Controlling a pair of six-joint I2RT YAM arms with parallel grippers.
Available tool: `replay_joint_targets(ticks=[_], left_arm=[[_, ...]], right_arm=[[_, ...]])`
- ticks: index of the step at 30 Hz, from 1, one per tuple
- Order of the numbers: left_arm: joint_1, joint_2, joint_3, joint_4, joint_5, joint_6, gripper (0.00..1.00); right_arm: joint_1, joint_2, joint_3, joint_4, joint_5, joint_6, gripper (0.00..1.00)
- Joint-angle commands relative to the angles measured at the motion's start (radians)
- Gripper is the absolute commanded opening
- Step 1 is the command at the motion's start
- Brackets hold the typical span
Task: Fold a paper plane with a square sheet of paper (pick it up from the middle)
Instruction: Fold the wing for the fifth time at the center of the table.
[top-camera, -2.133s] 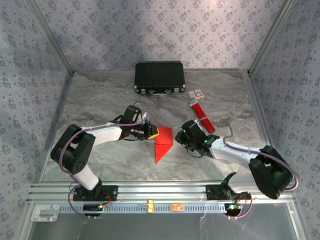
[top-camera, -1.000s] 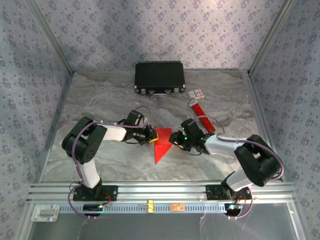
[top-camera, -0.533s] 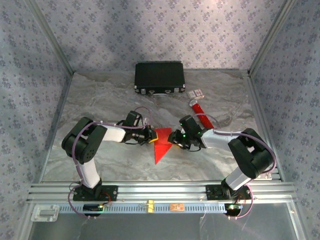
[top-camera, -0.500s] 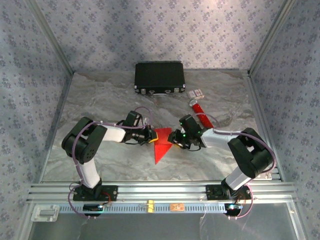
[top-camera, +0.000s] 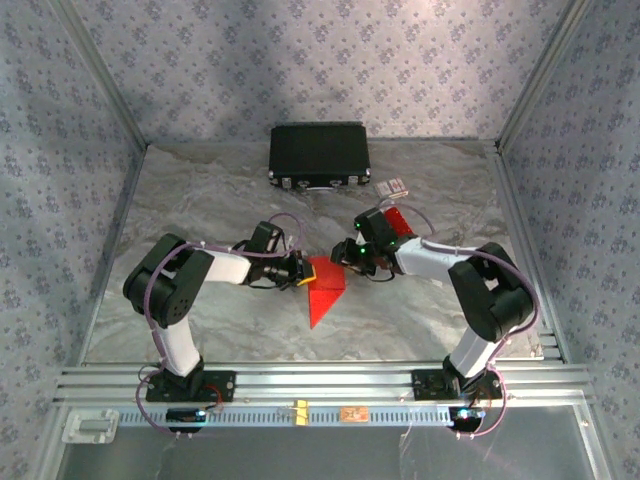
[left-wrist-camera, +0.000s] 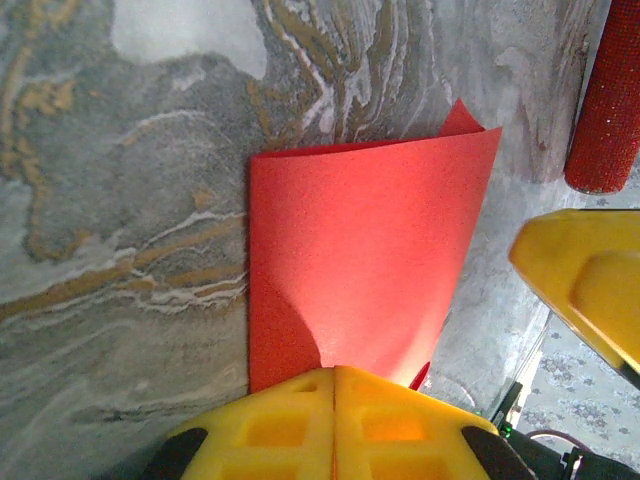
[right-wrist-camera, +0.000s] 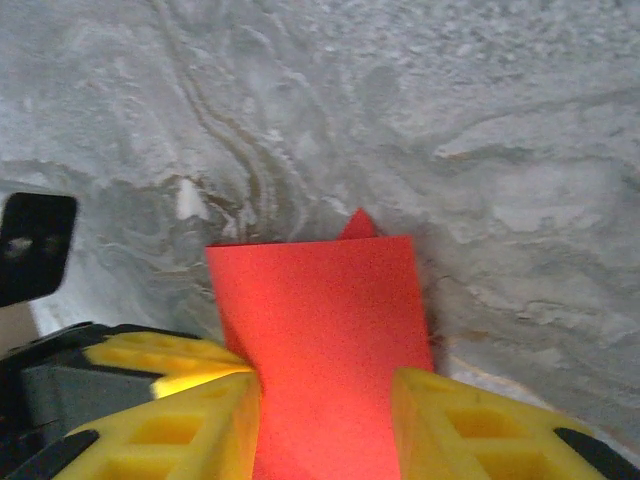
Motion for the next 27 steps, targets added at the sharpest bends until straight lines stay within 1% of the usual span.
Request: replay_joint_targets(ticks=[1,4,7,10,12,15,20,27], left_arm=[[0.019,0.015,-0.026,-0.099,-0.046,0.013,0.07],[0.021,0.015,-0.024,-0.100,-0.046,0.013,0.07],[0.022,0.017,-0.024,-0.100,-0.045,0.013,0.07],[0.023,0.020,-0.022,-0.100,-0.043,0.013,0.07],[0.024,0.018,-0.021,-0.100,-0.042,0.013,0.07],[0.027,0.014,-0.021,-0.102,-0.039,0.013,0.07],[0.030,0.003,-0.021,-0.109,-0.039,0.016,0.07],[0.032,-0.003,-0.020,-0.112,-0.040,0.016,0.08]], right_arm=[[-0.006,0.045,0.033,-0.068,0.025,-0.034,0.41],[0.001,0.065,0.041,-0.091,0.038,-0.039,0.41],[0.005,0.077,0.036,-0.081,0.023,-0.039,0.41],[0.007,0.075,0.009,0.007,-0.051,-0.028,0.39],[0.006,0.067,-0.018,0.075,-0.098,-0.014,0.36],[0.005,0.047,-0.045,0.114,-0.116,-0.005,0.34],[-0.003,0.011,-0.087,0.144,-0.127,-0.010,0.36],[-0.014,0.004,-0.116,0.219,-0.210,0.016,0.38]])
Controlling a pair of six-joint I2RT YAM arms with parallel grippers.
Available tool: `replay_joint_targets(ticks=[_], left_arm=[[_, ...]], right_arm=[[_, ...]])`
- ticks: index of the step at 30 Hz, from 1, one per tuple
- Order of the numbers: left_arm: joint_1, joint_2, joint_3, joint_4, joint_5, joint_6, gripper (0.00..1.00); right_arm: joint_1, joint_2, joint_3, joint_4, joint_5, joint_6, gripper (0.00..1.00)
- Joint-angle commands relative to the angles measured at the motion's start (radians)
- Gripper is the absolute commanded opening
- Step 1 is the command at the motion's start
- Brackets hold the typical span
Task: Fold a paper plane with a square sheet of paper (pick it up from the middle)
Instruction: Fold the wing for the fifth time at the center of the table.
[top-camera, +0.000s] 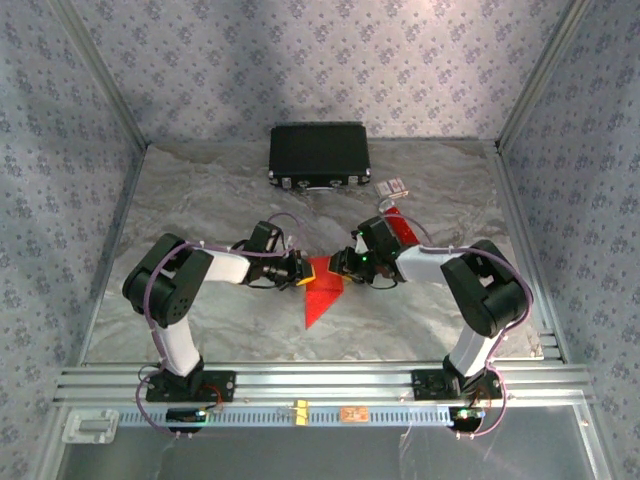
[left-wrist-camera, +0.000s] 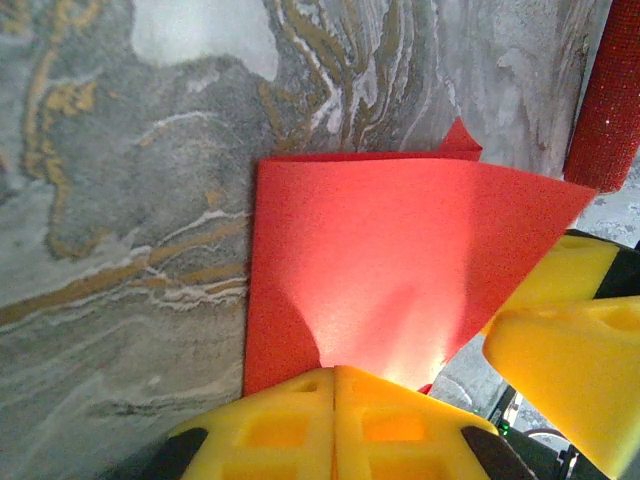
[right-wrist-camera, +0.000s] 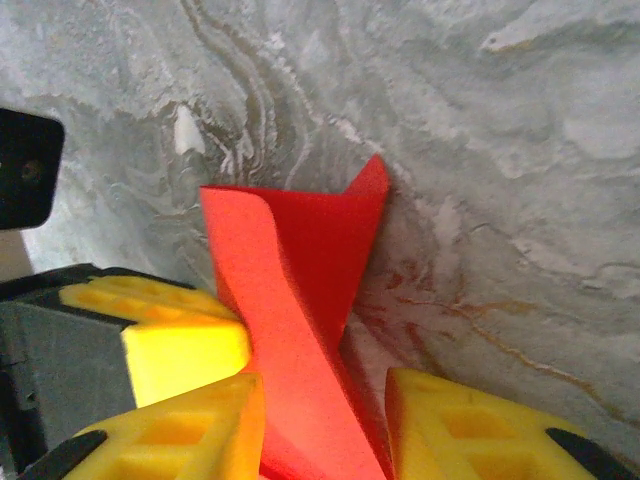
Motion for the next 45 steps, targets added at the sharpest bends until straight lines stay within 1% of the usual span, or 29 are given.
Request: replay_joint_targets(ticks=[1,4,10,13,17,22,27,31,33,38,41,43,45], left_arm=[[0.023,-0.004,-0.020,-0.104,-0.048,0.011,0.07],[0.024,-0.006,-0.020,-0.105,-0.043,0.011,0.07],[0.025,-0.032,-0.013,-0.129,-0.023,0.015,0.08],[0.026,-0.037,0.000,-0.155,-0.023,0.029,0.09],[0.028,-0.034,0.003,-0.159,-0.021,0.030,0.09],[0.027,-0.026,0.003,-0.158,-0.020,0.031,0.09],[0.028,-0.027,0.005,-0.157,-0.019,0.032,0.09],[0.029,-0.026,0.007,-0.156,-0.015,0.032,0.09],[0.028,-0.027,0.007,-0.156,-0.017,0.032,0.09],[0.027,-0.024,0.006,-0.156,-0.019,0.032,0.09],[0.028,-0.025,0.007,-0.158,-0.019,0.033,0.09],[0.028,-0.024,0.008,-0.157,-0.020,0.034,0.09],[0.027,-0.024,0.007,-0.158,-0.020,0.034,0.09]], right_arm=[[-0.007,-0.022,-0.021,0.057,-0.065,0.020,0.38],[-0.009,-0.016,-0.018,0.056,-0.065,0.016,0.37],[-0.022,0.011,0.017,0.023,-0.065,-0.045,0.33],[-0.024,0.041,0.038,0.002,-0.084,-0.071,0.31],[-0.024,0.064,0.042,0.017,-0.113,-0.080,0.29],[-0.027,0.071,0.053,0.011,-0.123,-0.094,0.28],[-0.034,0.077,0.044,0.055,-0.166,-0.097,0.28],[-0.037,0.073,0.041,0.041,-0.166,-0.124,0.29],[-0.037,0.079,0.043,0.040,-0.182,-0.144,0.31],[-0.039,0.096,0.063,0.008,-0.217,-0.209,0.32],[-0.042,0.102,0.072,-0.010,-0.226,-0.212,0.30],[-0.044,0.105,0.075,-0.013,-0.239,-0.252,0.27],[-0.046,0.104,0.079,-0.032,-0.231,-0.265,0.26]])
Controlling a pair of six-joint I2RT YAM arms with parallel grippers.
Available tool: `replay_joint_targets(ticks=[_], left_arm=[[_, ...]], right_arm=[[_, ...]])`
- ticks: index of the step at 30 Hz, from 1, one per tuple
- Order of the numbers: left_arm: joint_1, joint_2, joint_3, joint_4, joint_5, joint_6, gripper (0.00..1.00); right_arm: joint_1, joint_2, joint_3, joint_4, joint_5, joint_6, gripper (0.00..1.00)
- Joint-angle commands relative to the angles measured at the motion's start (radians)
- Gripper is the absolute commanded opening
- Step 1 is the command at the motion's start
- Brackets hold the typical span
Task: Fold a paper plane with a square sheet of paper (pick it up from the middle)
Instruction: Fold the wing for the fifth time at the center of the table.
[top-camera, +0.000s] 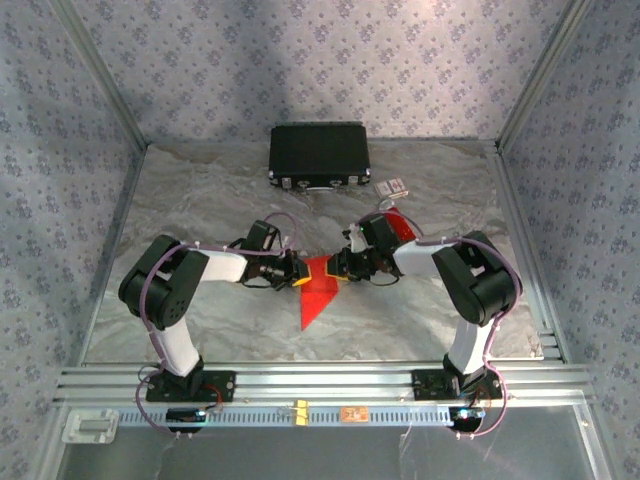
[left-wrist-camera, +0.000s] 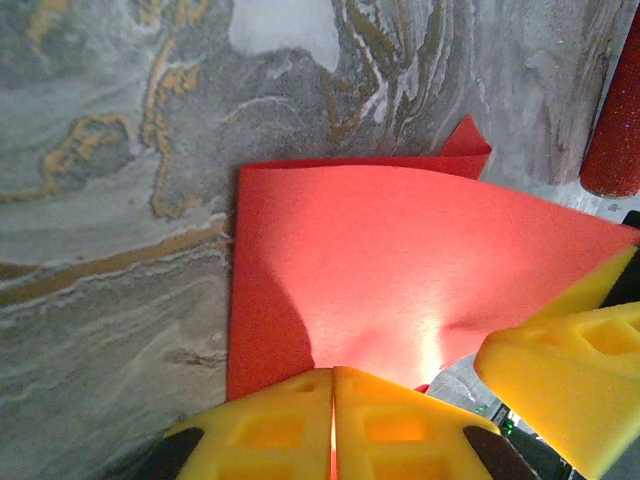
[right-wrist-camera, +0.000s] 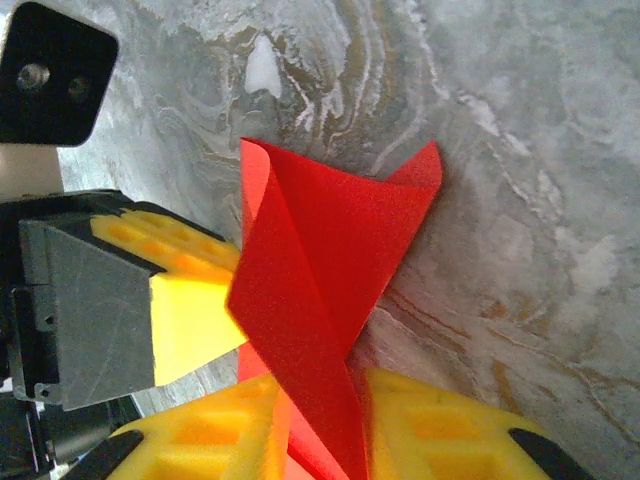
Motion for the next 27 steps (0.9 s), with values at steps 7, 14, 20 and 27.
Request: replay_joint_targets(ticks=[7,14,20,27], left_arm=[[0.010,-0.017,0.000,-0.071,-0.014,0.019,0.09],[0.003,-0.157,-0.023,-0.060,-0.072,0.051,0.34],[-0.054,-0.282,-0.031,-0.177,-0.218,0.193,0.42],[-0.210,-0.396,-0.056,-0.249,-0.373,0.353,0.44]], right_arm=[[-0.013,0.017,0.028,-0.052,-0.014,-0.053,0.13],[-0.025,-0.059,-0.027,0.015,0.039,0.091,0.05],[-0.034,-0.164,-0.129,0.111,0.148,0.299,0.06],[-0.021,-0.286,-0.204,0.113,0.307,0.461,0.07]])
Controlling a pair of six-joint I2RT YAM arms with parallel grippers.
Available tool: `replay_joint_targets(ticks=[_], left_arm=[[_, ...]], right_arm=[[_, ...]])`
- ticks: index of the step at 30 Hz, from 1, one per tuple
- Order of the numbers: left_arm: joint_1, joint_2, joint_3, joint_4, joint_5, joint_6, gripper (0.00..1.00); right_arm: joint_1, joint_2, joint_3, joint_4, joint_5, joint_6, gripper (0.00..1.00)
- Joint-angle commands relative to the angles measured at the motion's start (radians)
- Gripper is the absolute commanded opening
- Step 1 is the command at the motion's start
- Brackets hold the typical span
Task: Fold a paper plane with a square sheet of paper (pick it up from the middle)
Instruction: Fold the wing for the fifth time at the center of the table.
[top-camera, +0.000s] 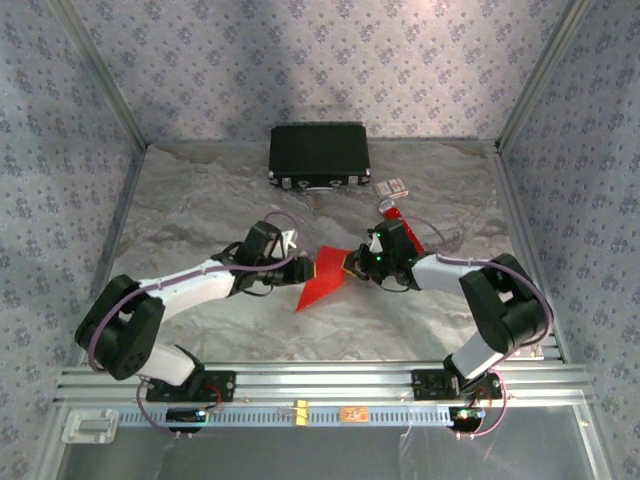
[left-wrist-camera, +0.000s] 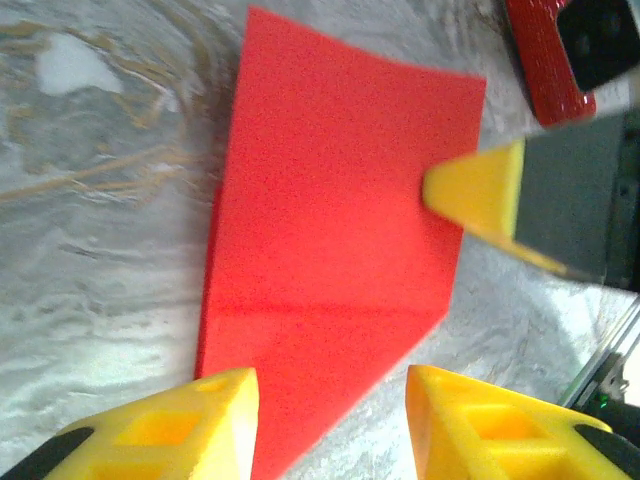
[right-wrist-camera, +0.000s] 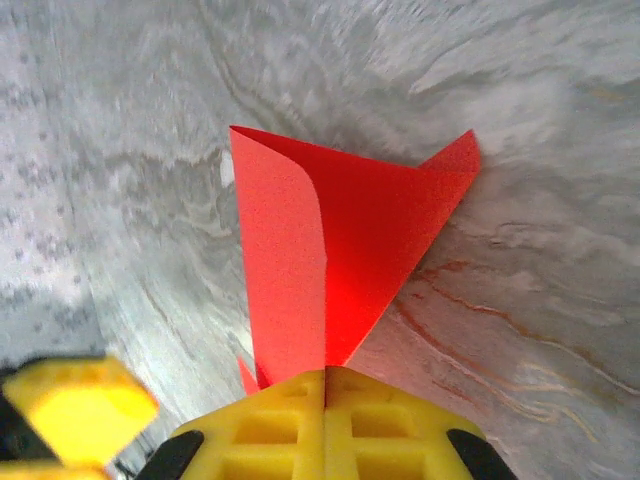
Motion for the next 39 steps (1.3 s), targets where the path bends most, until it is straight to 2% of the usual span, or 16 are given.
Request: replay_joint_targets(ticks=[1,6,10,21,31,39], left_arm=[[-0.071,-0.051,-0.020,-0.062,-0.112,0.136,0.46],[-0.181,-0.037,-0.003,-0.103,-0.209,0.260,0.54],[-0.253,0.013,0.046,-0.147,-0.303,0.352,0.56],[-0.345,0.155,0.149,-0.222,-0.552,0.465,0.56],[-0.365,0.211,0.173,-0.240,-0.655,0.512,0.48],[-0.365,0.203,0.165,-0.225,-0.688,0.512,0.35]], right_arm=[[0.007,-0.053,-0.024,0.031,0.091,0.119,0.07],[0.009,-0.070,-0.016,0.019,0.086,0.138,0.07],[0.011,-0.068,-0.005,0.009,0.079,0.134,0.07],[0.010,-0.058,0.017,-0.005,0.065,0.122,0.08],[0.005,-0.057,0.020,-0.013,0.062,0.115,0.07],[0.003,-0.058,0.022,-0.015,0.056,0.109,0.07]])
